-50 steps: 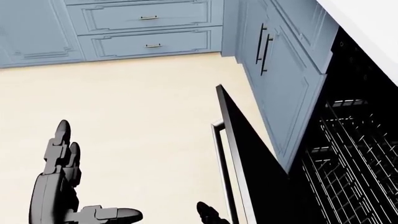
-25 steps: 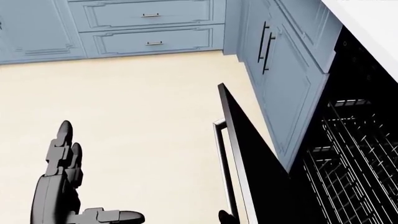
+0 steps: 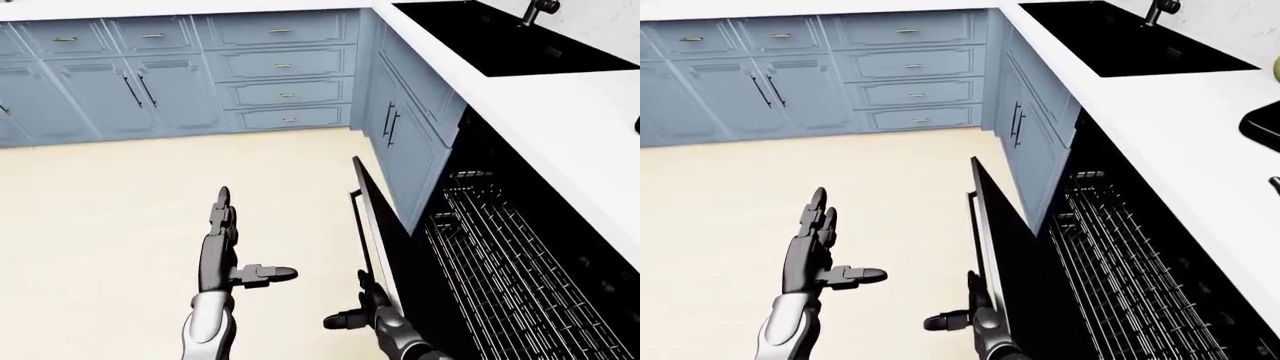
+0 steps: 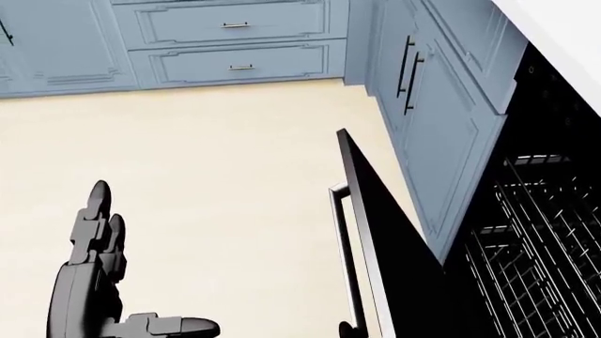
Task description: Close the dishwasher door
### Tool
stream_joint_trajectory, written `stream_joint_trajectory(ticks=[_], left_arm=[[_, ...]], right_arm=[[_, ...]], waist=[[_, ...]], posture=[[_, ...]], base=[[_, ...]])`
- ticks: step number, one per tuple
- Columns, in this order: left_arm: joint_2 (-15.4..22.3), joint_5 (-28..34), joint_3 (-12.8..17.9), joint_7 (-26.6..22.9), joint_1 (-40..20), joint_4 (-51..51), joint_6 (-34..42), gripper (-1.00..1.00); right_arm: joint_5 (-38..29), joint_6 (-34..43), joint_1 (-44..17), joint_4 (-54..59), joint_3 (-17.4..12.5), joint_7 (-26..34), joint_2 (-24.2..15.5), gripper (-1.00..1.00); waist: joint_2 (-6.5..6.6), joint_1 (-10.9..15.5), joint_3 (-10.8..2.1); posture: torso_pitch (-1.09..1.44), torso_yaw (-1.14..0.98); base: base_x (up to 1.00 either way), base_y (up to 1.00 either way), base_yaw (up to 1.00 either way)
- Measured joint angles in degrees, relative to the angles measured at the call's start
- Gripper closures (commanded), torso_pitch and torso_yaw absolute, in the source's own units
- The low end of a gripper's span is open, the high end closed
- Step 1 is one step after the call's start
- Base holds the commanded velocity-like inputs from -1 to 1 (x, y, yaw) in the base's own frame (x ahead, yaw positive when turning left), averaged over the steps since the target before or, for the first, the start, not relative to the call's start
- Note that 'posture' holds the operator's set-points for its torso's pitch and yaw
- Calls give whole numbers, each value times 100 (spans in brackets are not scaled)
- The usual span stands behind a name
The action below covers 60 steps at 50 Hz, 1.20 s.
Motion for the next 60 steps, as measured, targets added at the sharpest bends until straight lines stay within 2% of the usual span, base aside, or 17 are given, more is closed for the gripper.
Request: stream_joint_trajectory(ticks=[37, 60], left_arm=[[-4, -6, -7, -6, 16, 40, -42, -100], [-4, -6, 1, -9, 20, -3, -19, -100]], right_arm=[[-33, 365, -62, -60, -87, -841, 57, -100], [-310, 559, -67, -41, 30, -1488, 85, -100]], waist=[[36, 70, -43], [87, 140, -48]], posture=[[0, 0], [0, 0]], base=[[0, 0, 0], [0, 0, 0]])
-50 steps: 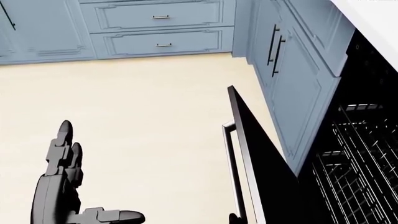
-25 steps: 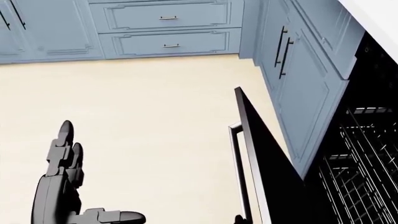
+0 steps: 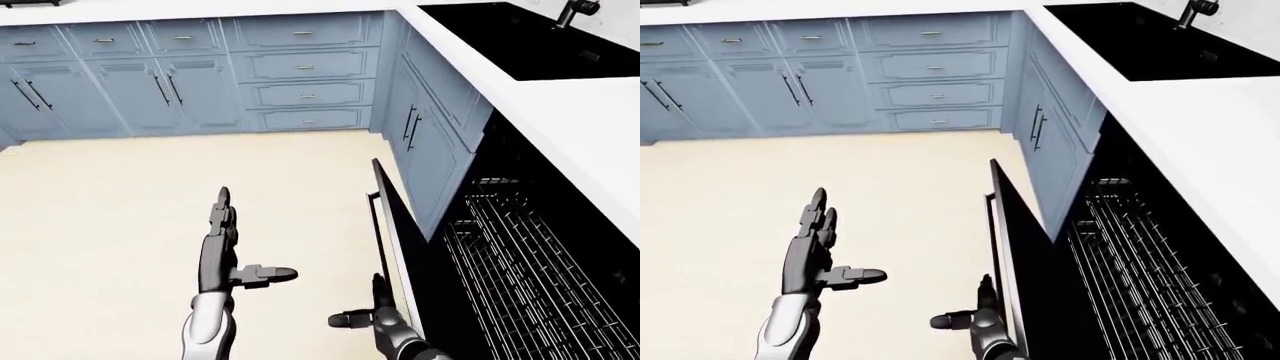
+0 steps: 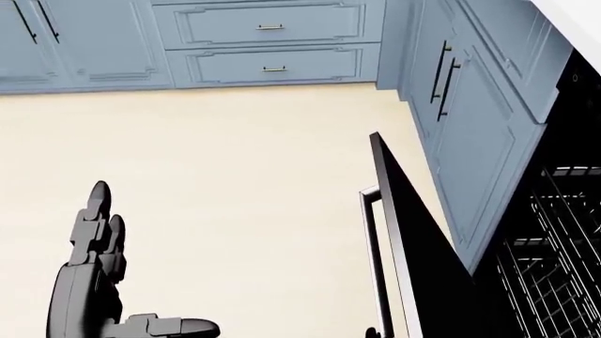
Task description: Close the dishwasher door
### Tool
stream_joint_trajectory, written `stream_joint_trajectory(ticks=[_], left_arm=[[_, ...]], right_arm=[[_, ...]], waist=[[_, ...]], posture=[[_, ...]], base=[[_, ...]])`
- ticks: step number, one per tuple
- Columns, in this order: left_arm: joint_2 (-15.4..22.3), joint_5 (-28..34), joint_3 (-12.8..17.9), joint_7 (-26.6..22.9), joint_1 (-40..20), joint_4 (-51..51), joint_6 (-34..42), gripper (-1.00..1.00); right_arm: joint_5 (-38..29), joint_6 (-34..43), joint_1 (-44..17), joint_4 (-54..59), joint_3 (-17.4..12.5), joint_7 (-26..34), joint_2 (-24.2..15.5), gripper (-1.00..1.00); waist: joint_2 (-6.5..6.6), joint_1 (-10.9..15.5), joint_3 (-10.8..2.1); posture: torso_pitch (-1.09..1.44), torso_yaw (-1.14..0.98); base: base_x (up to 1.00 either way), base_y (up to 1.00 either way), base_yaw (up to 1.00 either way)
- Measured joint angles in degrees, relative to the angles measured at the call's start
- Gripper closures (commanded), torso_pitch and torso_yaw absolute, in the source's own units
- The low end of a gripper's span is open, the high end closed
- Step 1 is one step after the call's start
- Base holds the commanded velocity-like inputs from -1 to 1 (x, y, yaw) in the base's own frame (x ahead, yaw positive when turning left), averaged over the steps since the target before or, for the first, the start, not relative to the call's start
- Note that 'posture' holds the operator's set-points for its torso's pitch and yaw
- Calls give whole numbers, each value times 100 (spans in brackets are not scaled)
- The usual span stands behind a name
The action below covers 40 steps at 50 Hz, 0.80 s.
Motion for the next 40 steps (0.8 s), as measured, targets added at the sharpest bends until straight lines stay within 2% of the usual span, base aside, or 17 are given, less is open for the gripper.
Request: stream_joint_trajectory(ticks=[40], left_arm=[[-4, 0, -13, -5, 8, 21, -15, -100]], right_arm=[[-130, 171, 6, 8, 11, -687, 3, -100]], waist=[[57, 80, -2]], posture=[[0, 0]], base=[[0, 0, 0]])
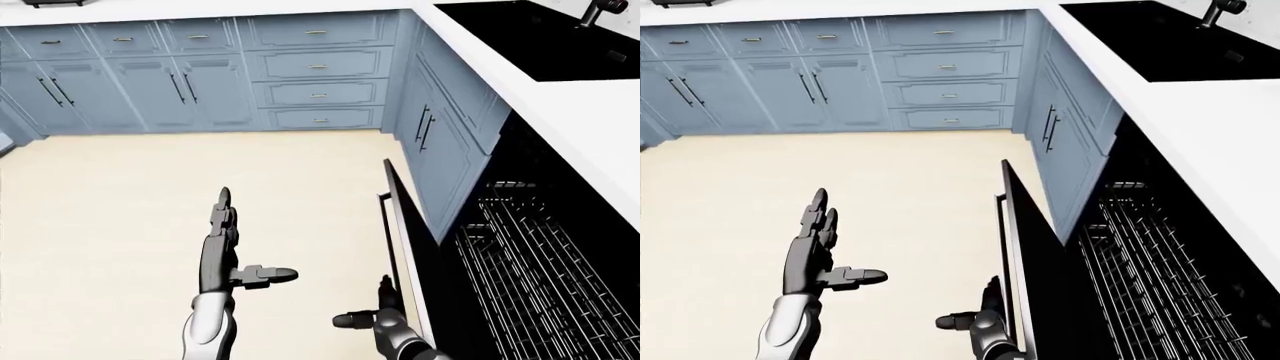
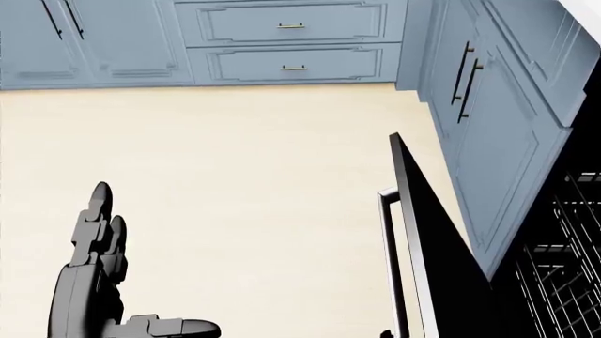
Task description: Close the dishwasher door
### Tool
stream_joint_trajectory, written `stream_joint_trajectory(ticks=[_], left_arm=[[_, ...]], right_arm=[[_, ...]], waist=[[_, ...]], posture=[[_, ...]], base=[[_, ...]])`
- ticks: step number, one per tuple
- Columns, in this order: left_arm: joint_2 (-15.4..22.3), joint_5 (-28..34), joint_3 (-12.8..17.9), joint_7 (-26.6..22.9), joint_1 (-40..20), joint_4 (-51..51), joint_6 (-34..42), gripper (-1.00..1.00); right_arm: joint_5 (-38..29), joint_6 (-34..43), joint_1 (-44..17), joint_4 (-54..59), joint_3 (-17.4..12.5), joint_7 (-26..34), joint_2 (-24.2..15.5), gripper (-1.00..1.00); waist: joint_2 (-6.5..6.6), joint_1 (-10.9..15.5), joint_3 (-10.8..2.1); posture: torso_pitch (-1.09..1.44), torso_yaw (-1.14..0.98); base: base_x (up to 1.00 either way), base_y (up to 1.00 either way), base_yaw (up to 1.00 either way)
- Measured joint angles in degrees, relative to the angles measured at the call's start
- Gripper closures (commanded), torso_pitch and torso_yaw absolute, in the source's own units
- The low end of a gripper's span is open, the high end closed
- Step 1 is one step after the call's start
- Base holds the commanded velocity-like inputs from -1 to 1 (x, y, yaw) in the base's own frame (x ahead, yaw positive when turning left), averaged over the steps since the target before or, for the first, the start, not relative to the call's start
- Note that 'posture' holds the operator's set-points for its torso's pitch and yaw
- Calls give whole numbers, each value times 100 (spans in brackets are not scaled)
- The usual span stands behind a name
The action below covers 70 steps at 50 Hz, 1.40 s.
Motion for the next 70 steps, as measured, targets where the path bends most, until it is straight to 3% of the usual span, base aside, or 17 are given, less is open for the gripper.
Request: stream_joint_trajectory(ticks=[23, 70], left_arm=[[3, -2, 11, -7, -6, 2, -1, -100], [1, -3, 10, -11, 19, -89, 48, -100]], right_arm=[[-44, -5, 30, 9, 19, -386, -35, -100], [-278, 144, 39, 11, 129, -1148, -306, -100]], waist=[[31, 21, 7], [-57, 10, 23]], posture=[[0, 0], [0, 0]], base=[[0, 0, 0], [0, 0, 0]])
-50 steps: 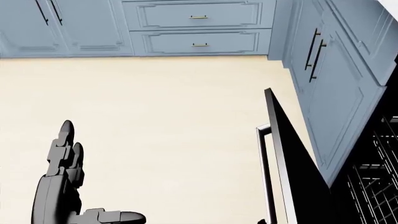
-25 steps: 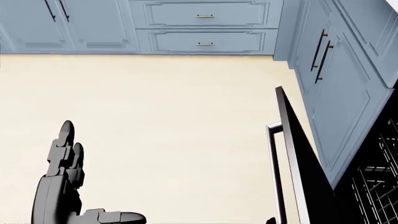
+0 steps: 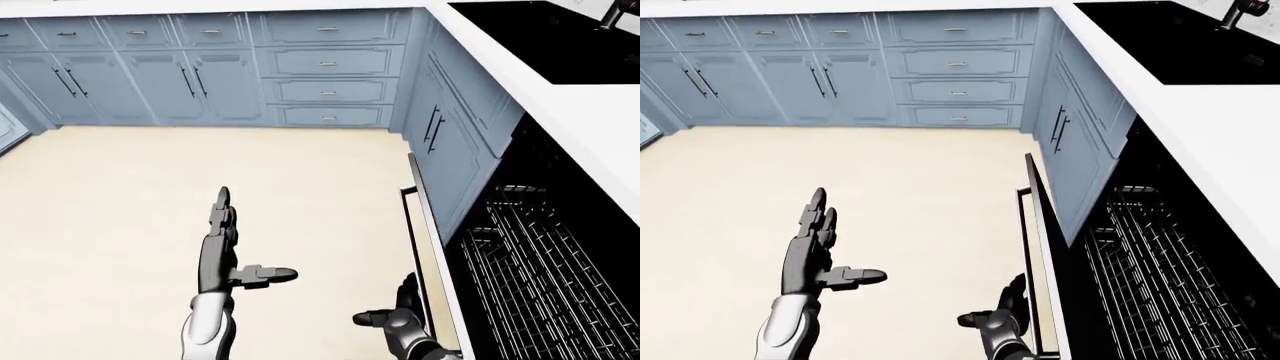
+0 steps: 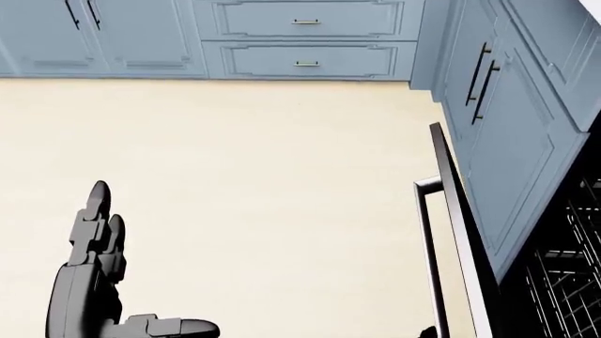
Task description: Close the dishwasher door
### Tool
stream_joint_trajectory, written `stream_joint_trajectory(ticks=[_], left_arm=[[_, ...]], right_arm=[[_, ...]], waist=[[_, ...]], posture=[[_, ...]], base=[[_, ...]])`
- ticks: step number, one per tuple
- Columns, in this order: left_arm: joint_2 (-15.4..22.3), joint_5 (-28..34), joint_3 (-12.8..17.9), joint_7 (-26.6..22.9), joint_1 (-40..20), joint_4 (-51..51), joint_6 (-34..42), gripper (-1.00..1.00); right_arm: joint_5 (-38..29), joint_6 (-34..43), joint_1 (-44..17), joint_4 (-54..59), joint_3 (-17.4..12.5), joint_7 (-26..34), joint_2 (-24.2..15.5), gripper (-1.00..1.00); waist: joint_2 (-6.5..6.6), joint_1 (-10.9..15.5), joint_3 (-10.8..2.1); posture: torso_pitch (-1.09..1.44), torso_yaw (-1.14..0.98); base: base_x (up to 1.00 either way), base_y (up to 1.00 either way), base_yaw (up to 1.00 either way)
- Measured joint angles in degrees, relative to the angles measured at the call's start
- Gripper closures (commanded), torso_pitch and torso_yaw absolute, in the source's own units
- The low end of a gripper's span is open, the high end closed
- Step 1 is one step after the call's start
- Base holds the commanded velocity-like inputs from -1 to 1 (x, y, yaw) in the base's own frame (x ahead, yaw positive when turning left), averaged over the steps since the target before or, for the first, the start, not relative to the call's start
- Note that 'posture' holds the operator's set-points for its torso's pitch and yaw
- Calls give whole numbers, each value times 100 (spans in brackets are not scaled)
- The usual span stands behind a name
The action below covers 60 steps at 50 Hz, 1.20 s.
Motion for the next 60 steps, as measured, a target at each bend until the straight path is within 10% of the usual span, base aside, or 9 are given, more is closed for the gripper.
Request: stream_joint_trajectory(ticks=[60], left_arm=[[-25, 36, -64, 3, 72, -107, 0, -100]], right_arm=[[110, -5, 75, -63, 152, -506, -440, -100]], waist=[[-72, -12, 4]], posture=[[0, 0]], base=[[0, 0, 0]])
